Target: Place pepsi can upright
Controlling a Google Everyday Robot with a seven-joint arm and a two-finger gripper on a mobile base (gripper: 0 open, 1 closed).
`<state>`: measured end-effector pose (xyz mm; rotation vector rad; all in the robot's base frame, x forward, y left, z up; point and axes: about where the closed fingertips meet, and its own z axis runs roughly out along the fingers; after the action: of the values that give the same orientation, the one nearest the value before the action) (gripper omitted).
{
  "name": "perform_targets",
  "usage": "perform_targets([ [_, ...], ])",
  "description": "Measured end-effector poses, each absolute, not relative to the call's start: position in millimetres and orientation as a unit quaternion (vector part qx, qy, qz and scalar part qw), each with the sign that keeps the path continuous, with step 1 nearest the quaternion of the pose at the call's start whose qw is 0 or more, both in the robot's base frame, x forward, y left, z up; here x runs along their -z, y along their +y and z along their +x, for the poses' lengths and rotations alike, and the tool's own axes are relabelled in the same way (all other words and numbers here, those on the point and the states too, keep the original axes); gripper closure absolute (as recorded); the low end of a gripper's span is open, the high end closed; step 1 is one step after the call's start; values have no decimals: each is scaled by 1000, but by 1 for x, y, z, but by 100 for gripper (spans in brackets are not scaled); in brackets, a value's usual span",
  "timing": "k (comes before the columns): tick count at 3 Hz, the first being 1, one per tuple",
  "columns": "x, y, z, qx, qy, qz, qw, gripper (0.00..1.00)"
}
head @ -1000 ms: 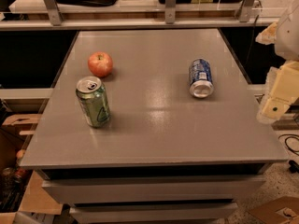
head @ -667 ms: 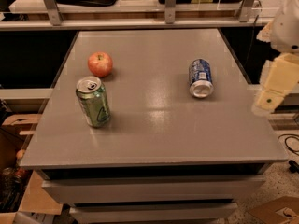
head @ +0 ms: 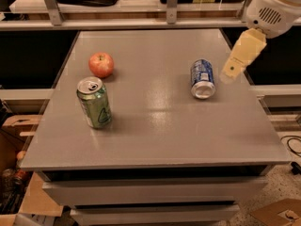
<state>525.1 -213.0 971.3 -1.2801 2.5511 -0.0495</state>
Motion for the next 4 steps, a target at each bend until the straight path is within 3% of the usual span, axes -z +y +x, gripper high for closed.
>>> perform_targets([
  [2, -972, -212, 531, 10, 906, -395, 151, 0],
  [4, -959, -174, 561, -20, 939, -311, 143, 0],
])
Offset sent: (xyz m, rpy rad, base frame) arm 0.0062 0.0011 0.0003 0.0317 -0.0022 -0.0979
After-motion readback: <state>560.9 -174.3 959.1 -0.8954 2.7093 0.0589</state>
